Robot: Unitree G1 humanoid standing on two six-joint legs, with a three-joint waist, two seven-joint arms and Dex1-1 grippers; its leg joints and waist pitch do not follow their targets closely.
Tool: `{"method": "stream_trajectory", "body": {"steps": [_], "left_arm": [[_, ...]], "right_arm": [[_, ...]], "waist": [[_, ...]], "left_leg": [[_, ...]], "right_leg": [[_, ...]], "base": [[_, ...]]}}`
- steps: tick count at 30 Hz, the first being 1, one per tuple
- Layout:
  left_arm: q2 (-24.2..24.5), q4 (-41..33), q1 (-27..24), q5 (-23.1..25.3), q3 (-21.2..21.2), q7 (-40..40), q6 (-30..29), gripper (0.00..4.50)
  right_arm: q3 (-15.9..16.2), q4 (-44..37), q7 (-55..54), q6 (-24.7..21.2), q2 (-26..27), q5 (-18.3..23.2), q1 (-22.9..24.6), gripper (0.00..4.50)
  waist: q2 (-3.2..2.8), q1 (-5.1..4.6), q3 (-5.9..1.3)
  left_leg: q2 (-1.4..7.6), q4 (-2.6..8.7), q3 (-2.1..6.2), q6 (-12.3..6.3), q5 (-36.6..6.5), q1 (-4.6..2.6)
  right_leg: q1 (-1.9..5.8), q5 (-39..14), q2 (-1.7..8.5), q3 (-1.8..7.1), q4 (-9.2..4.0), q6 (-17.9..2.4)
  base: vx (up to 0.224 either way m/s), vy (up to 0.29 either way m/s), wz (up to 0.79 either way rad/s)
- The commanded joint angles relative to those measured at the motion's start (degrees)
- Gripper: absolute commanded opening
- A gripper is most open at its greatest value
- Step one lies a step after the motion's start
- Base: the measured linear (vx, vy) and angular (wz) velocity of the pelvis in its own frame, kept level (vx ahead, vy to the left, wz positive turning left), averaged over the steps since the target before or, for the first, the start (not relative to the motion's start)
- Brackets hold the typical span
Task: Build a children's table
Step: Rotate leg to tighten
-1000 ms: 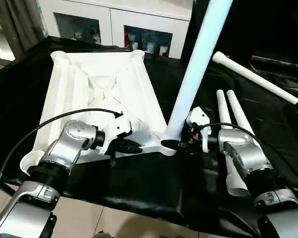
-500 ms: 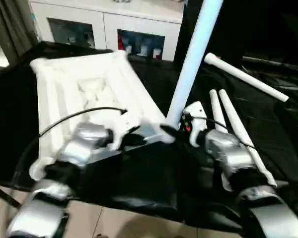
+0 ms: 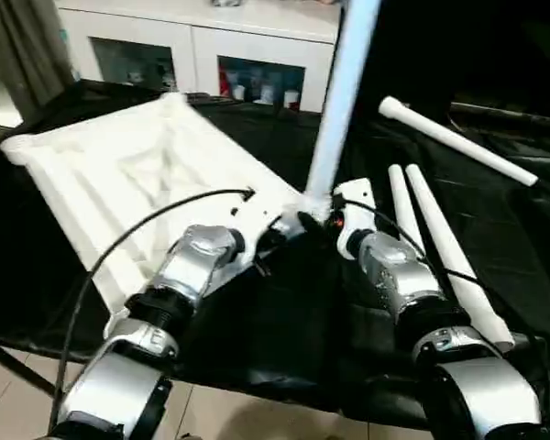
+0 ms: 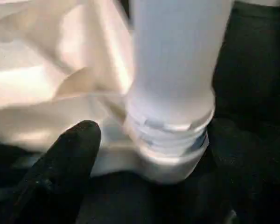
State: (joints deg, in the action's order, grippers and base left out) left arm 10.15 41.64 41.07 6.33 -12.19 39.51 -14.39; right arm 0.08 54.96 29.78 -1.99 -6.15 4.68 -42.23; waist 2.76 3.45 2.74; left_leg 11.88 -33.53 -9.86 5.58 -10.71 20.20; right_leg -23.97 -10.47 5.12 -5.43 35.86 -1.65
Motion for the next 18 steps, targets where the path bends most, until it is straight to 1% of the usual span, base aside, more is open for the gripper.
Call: {"method": "stream_trajectory", "body": {"steps": [1,2,3,4,5,6,7,8,9,10,12,13,14,15,16,17,18], "left_arm": [[0.6,-2.2,-1.4,-2.7,0.7,4.0,4.3,0.0],[1.9,-3.5,-2.4,-3.6,0.5,7.1,4.7,0.0],[1.9,-3.5,-2.4,-3.6,0.5,7.1,4.7,0.0],[4.6,-5.6,-4.0,-5.0,-0.2,13.4,7.2,0.0],[4.6,-5.6,-4.0,-5.0,-0.2,13.4,7.2,0.0],[5.8,-6.9,-4.8,-5.8,-0.5,16.5,7.5,0.0],[6.6,-8.0,-5.4,-6.7,-0.7,19.1,8.0,0.0],[7.4,-9.4,-6.0,-7.6,-1.0,21.6,8.0,0.0],[8.1,-10.5,-6.4,-8.2,-1.3,23.6,7.6,0.0],[9.5,-12.2,-7.2,-8.9,-2.2,27.1,7.9,0.0],[10.3,-13.4,-7.7,-9.6,-2.5,29.4,7.1,0.0],[10.5,-13.7,-7.9,-9.9,-2.5,30.1,7.1,0.0],[10.7,-14.0,-8.0,-10.2,-2.4,30.6,7.2,0.0],[10.7,-14.0,-8.0,-10.2,-2.4,30.6,7.2,0.0],[10.8,-14.2,-8.1,-10.3,-2.2,30.9,7.2,0.0],[10.8,-14.2,-8.0,-10.4,-2.1,31.0,7.3,0.0],[10.9,-14.3,-8.2,-10.4,-1.9,31.3,7.3,0.0]], "right_arm": [[1.8,-2.2,6.8,0.2,-1.4,0.5,0.6,4.02],[2.3,-3.2,10.6,0.9,-3.3,0.6,1.2,4.02],[2.3,-3.2,10.6,0.9,-3.3,0.6,1.2,4.02],[3.0,-4.9,15.7,2.1,-6.0,0.8,2.0,4.02],[3.0,-4.9,15.7,2.1,-6.0,0.8,2.0,4.02],[3.2,-5.7,18.0,2.3,-7.1,0.9,2.4,4.02],[3.4,-6.4,19.6,2.4,-7.6,1.1,2.6,4.02],[3.5,-7.0,21.5,2.2,-8.1,1.5,2.7,4.02],[3.7,-7.6,23.1,2.1,-8.4,1.8,2.9,4.02],[4.4,-8.6,25.7,2.5,-9.0,1.8,3.3,4.02],[5.6,-9.3,28.1,2.9,-9.4,1.3,3.7,4.02],[6.1,-9.7,29.1,3.3,-9.6,1.1,4.0,4.02],[7.0,-10.2,30.8,3.3,-9.8,1.0,4.5,4.02],[7.0,-10.2,30.8,3.3,-9.8,1.0,4.5,4.02],[8.0,-10.6,32.9,3.4,-10.1,0.8,5.1,4.02],[8.4,-10.7,33.7,3.6,-10.2,0.6,5.3,4.02],[8.7,-11.0,34.4,3.7,-10.3,0.5,5.5,4.02]], "waist": [[0.38,0.54,-3.65],[0.21,0.58,-3.6],[0.21,0.58,-3.6],[0.34,0.67,-3.62],[0.22,0.81,-3.66],[0.23,0.75,-3.56],[0.2,0.75,-3.62],[0.19,0.79,-3.44],[0.37,0.95,-3.48],[0.13,1.0,-3.28],[0.07,1.26,-3.36],[0.07,1.34,-3.32],[0.19,1.84,-3.37],[0.25,1.84,-3.28],[0.42,1.76,-3.22],[0.28,1.82,-3.25],[0.5,1.75,-3.23]], "left_leg": [[0.94,3.37,-0.06,-4.8,-8.1,0.79],[1.01,3.35,-0.12,-5.0,-8.3,0.63],[1.01,3.35,-0.12,-5.0,-8.3,0.63],[1.12,3.33,-0.1,-5.32,-8.0,0.66],[1.23,3.35,0.02,-5.31,-8.0,0.64],[1.17,3.35,-0.13,-5.27,-7.9,0.58],[1.26,3.37,-0.11,-5.24,-8.1,0.49],[1.27,3.45,-0.17,-5.23,-8.3,0.53],[1.41,3.43,-0.09,-5.09,-8.6,0.46],[1.54,3.58,-0.13,-5.02,-9.2,0.42],[1.62,3.58,-0.19,-4.61,-9.3,0.16],[1.66,3.63,-0.23,-4.51,-9.2,0.16],[1.73,3.54,-0.41,-4.48,-9.0,-0.32],[1.73,3.57,-0.55,-4.48,-9.3,-0.36],[1.56,3.64,-0.43,-4.32,-9.2,0.1],[1.57,3.65,-0.37,-4.05,-9.5,0.07],[1.55,3.62,-0.4,-3.97,-9.6,0.14]], "right_leg": [[4.08,-11.0,3.18,2.96,-4.7,-10.0],[3.96,-10.8,3.22,2.99,-4.69,-10.6],[3.96,-10.8,3.22,2.99,-4.69,-10.6],[4.01,-10.3,3.3,3.01,-4.6,-11.1],[4.06,-10.2,3.42,2.97,-4.42,-11.0],[3.88,-10.3,3.3,3.03,-4.47,-11.4],[3.9,-10.4,3.33,3.04,-4.46,-11.6],[3.85,-10.9,3.31,3.11,-4.54,-11.6],[3.9,-11.5,3.46,3.11,-4.34,-11.7],[3.68,-12.2,3.43,3.12,-4.53,-11.7],[3.54,-12.1,3.38,3.15,-4.45,-11.8],[3.54,-11.7,3.35,3.2,-4.4,-11.9],[3.25,-10.8,3.37,3.29,-4.31,-12.5],[3.18,-10.0,3.19,3.34,-4.2,-13.0],[3.6,-10.3,3.21,3.28,-4.14,-12.6],[3.6,-11.5,3.34,3.24,-4.29,-12.0],[3.6,-12.0,3.36,3.27,-4.38,-11.7]], "base": [[0.0,0.0,0.0],[0.0,0.0,0.0],[0.0,0.0,0.0],[0.0,0.0,0.0],[0.0,0.0,0.0],[0.0,0.0,0.0],[0.0,0.0,0.0],[0.0,0.0,0.0],[0.0,0.0,0.0],[0.0,0.0,0.0],[0.0,0.0,0.0],[0.0,0.0,0.0],[0.0,0.0,0.0],[0.0,0.0,0.0],[0.0,0.0,0.0],[0.0,0.0,0.0],[0.0,0.0,0.0]]}}
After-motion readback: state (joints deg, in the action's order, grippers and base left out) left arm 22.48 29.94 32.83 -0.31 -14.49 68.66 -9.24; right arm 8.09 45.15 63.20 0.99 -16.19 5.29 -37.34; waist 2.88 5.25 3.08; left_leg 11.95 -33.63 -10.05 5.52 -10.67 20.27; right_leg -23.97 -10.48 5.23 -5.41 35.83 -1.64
